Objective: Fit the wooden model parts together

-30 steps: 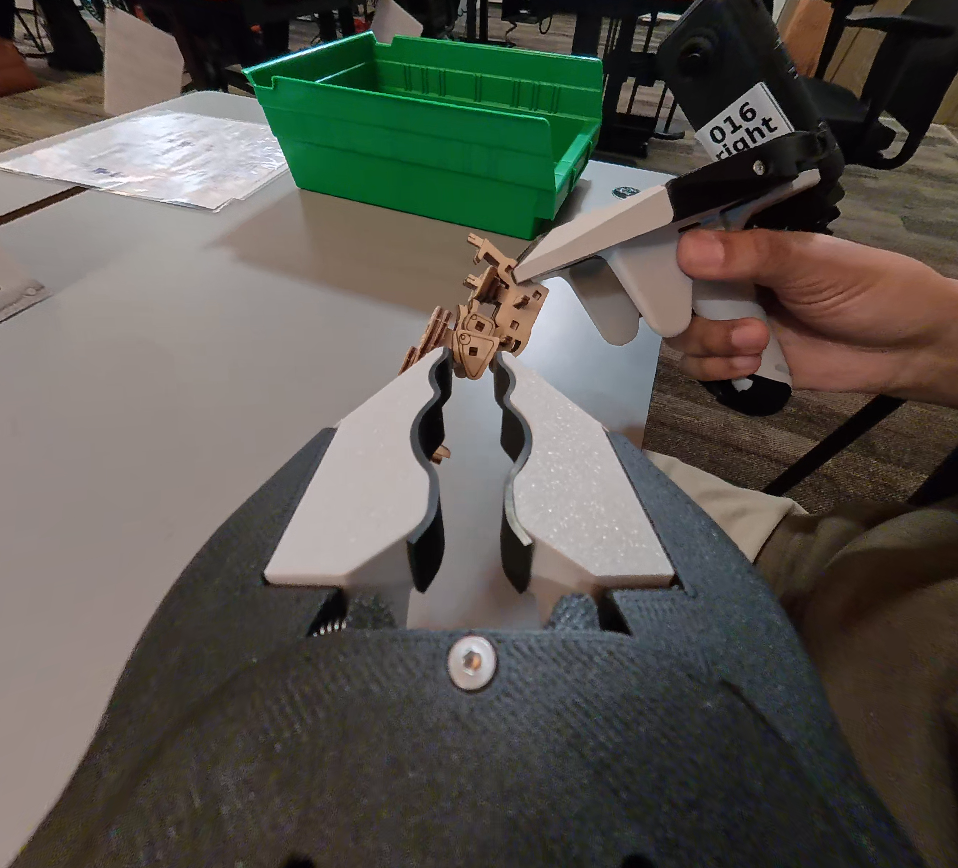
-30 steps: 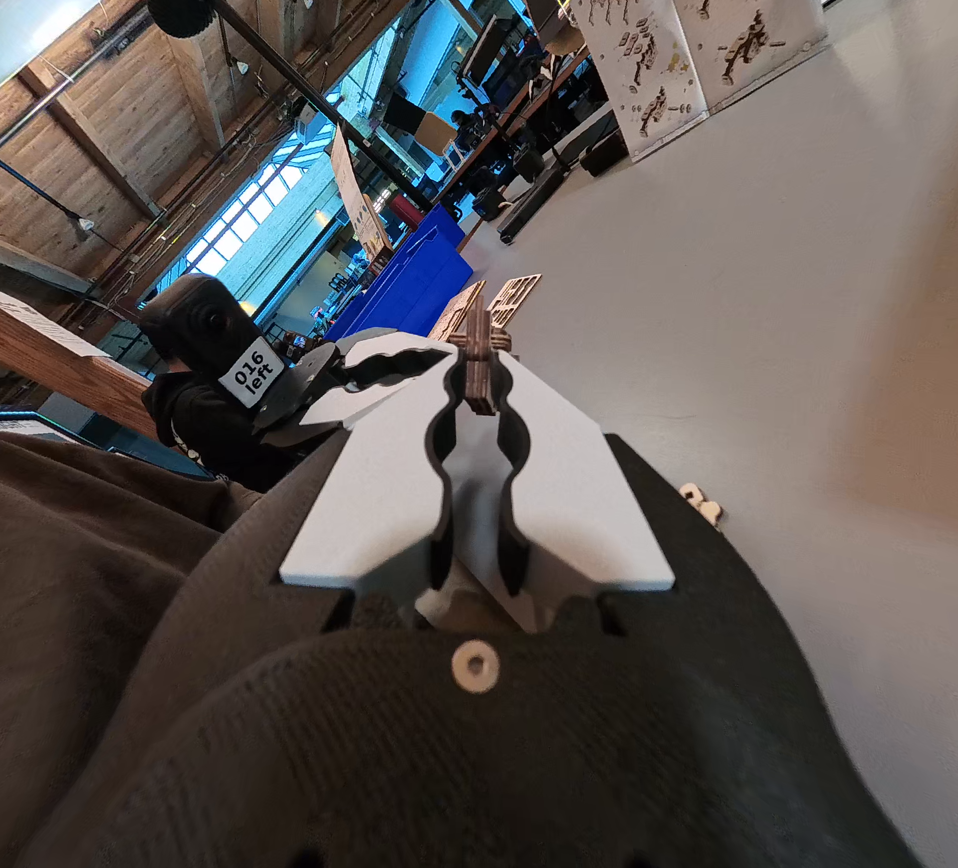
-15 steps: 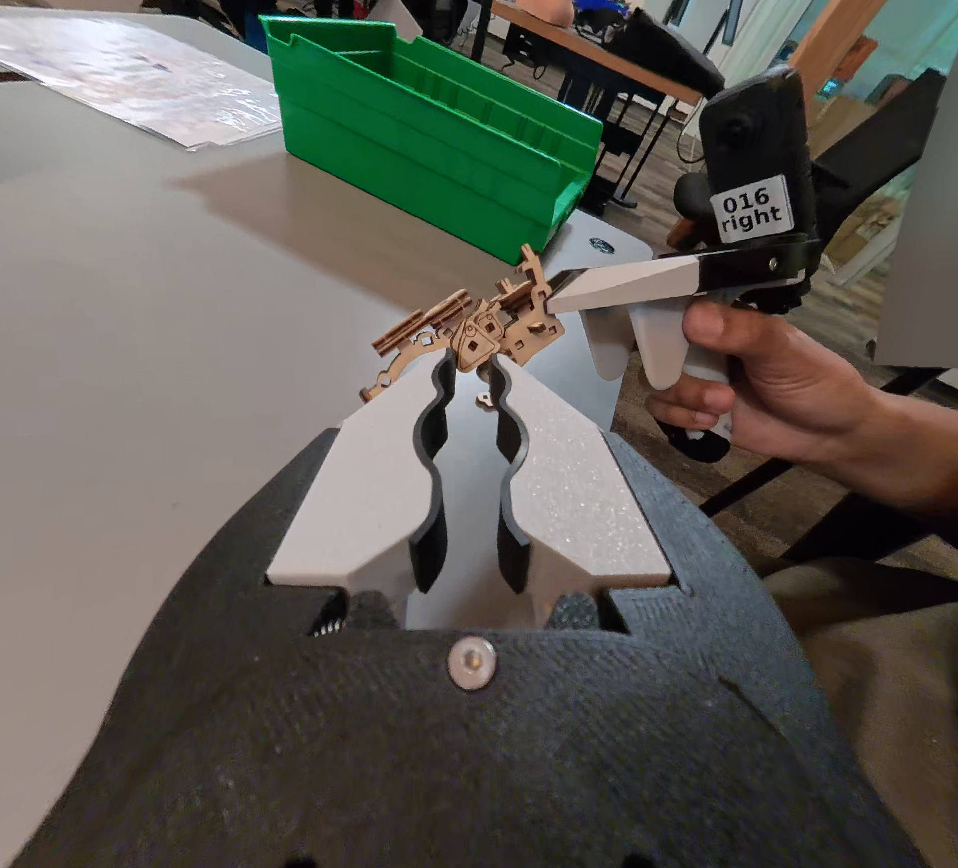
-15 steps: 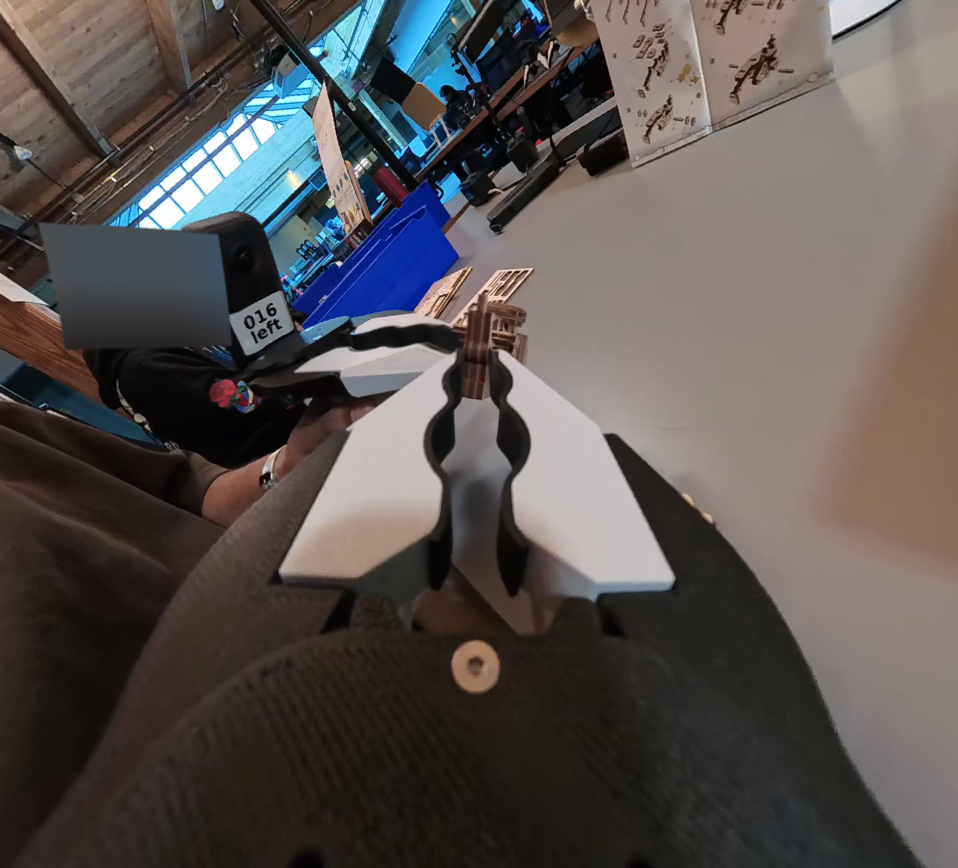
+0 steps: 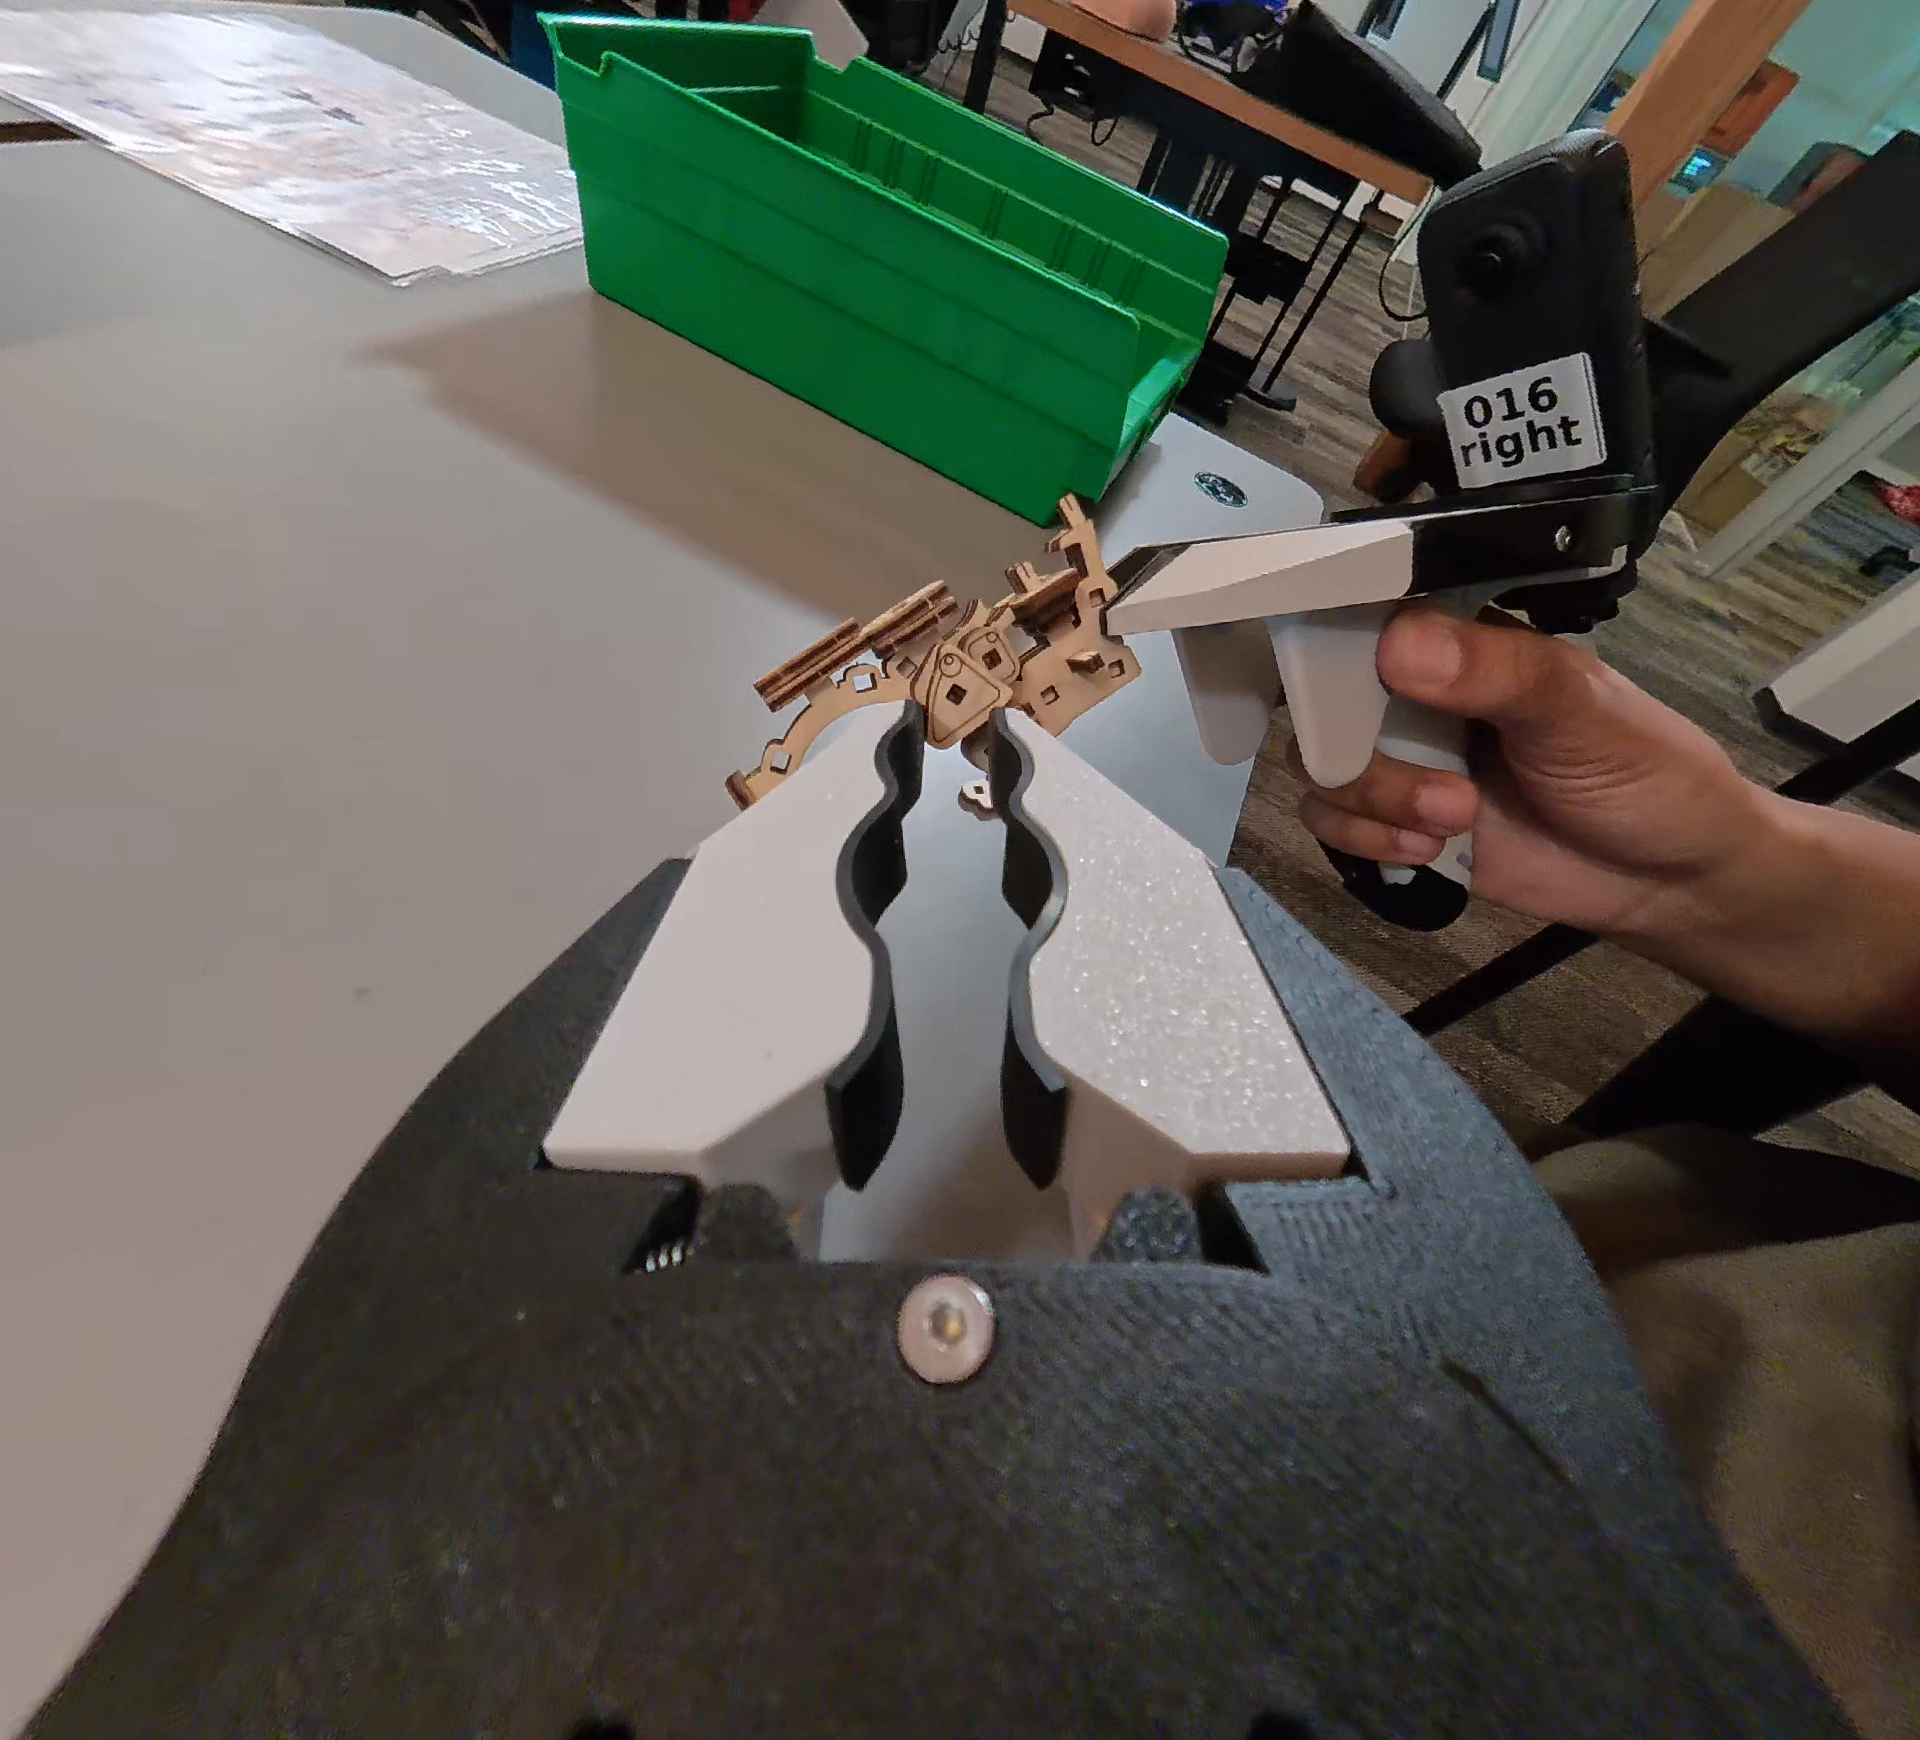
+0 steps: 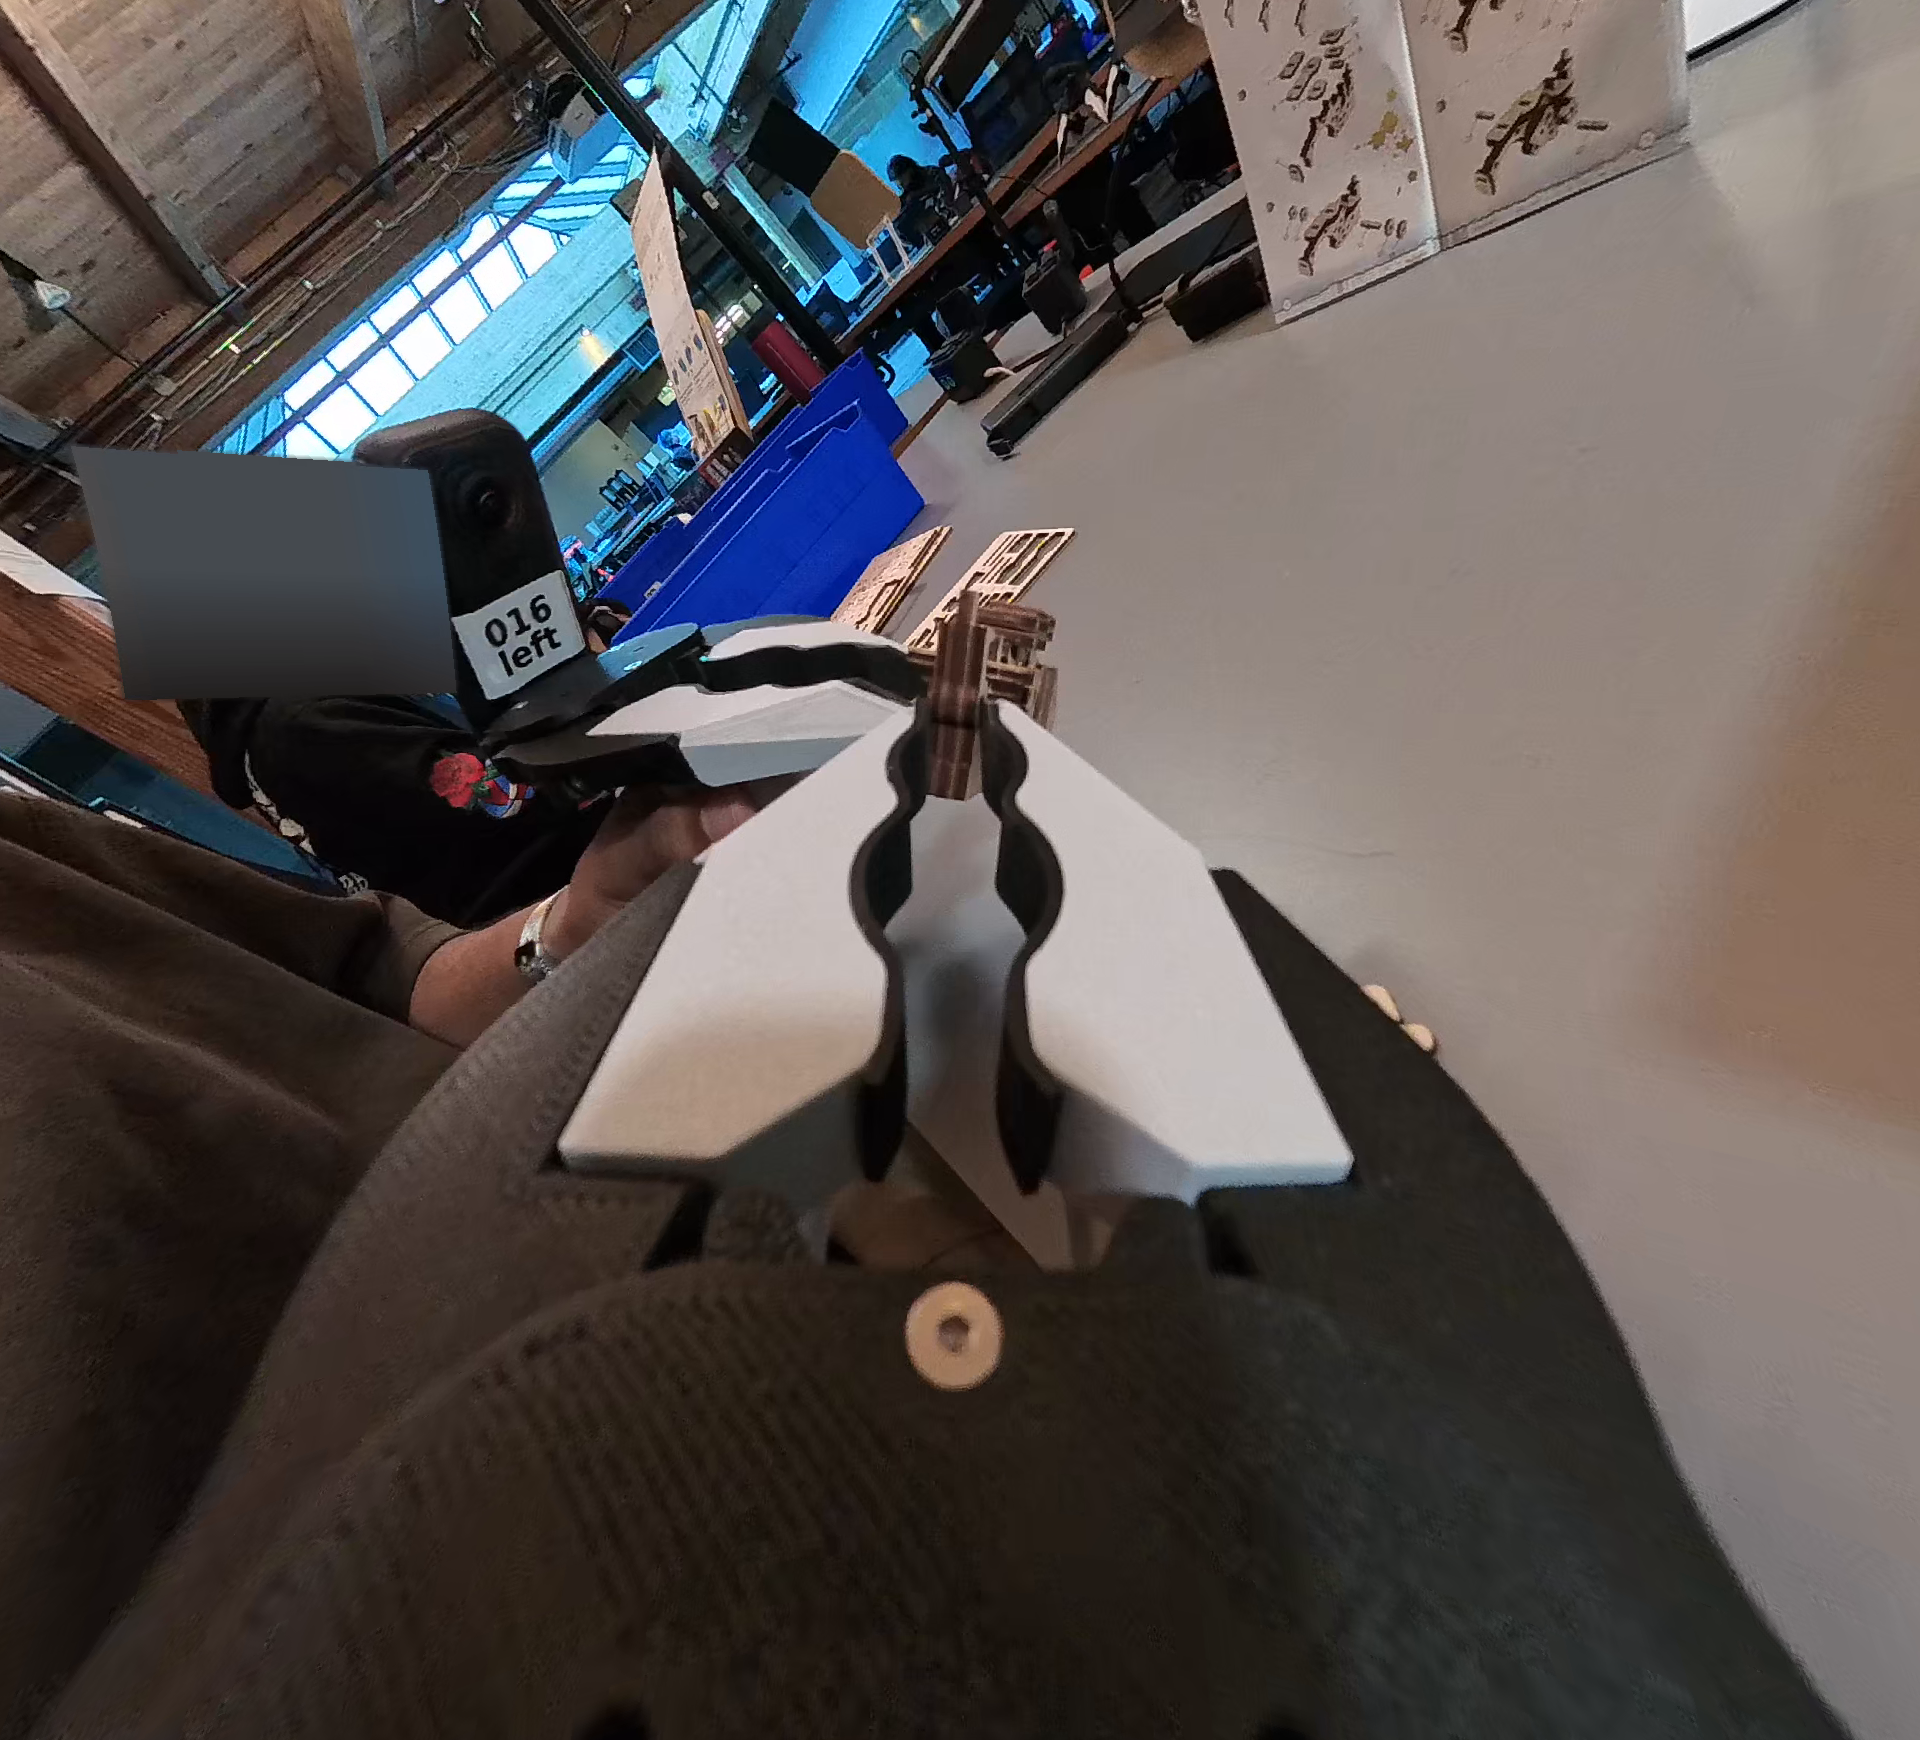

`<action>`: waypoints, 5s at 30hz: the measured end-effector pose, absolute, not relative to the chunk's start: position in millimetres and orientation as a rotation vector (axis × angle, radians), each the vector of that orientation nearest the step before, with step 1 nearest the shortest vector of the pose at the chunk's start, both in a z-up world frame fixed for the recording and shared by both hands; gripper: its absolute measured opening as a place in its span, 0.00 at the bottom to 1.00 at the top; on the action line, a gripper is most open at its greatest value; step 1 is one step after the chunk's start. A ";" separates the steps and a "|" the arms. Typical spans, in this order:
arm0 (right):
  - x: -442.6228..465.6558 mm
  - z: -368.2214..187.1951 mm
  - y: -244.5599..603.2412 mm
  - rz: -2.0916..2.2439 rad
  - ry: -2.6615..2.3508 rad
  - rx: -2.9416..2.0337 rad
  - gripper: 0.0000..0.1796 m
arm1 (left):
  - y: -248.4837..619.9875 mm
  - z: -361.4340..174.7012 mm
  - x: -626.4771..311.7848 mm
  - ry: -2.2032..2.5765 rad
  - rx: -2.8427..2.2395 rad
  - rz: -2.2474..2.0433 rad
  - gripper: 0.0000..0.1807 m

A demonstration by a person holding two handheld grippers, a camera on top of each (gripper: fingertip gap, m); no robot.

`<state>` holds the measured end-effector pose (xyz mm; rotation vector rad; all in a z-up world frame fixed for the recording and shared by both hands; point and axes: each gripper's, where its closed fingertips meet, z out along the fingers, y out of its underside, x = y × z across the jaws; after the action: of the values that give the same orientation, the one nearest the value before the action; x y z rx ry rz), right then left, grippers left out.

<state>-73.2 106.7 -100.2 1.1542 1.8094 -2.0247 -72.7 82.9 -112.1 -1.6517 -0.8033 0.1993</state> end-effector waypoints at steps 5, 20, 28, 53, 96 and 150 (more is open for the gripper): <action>-73.2 -100.9 106.0 -2.021 1.822 1.155 0.04 | 82.4 -113.6 -72.8 -0.839 -1.634 0.153 0.04; -88.6 -96.6 128.2 -2.087 1.582 1.268 0.04 | 91.8 -114.3 -67.9 -0.835 -1.602 0.110 0.20; -84.5 -79.0 128.8 -2.174 1.357 1.201 0.04 | 103.9 -115.3 -58.9 -0.888 -1.485 -0.169 0.19; -71.9 -73.6 113.3 -2.108 1.096 1.094 0.04 | 92.8 -82.3 -56.4 -0.897 -0.995 -0.706 0.03; -48.0 -137.2 111.0 -1.673 3.135 0.314 0.06 | 90.5 -165.7 -58.0 -1.059 -1.502 -0.685 0.02; -42.1 -156.1 104.3 -1.503 3.115 0.381 0.06 | 99.0 -164.9 -44.5 -0.961 -1.592 -0.668 0.03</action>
<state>-42.1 104.3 -156.1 0.3814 3.1154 -1.5026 -44.5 99.0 -164.9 -1.5917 -0.9609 -0.6675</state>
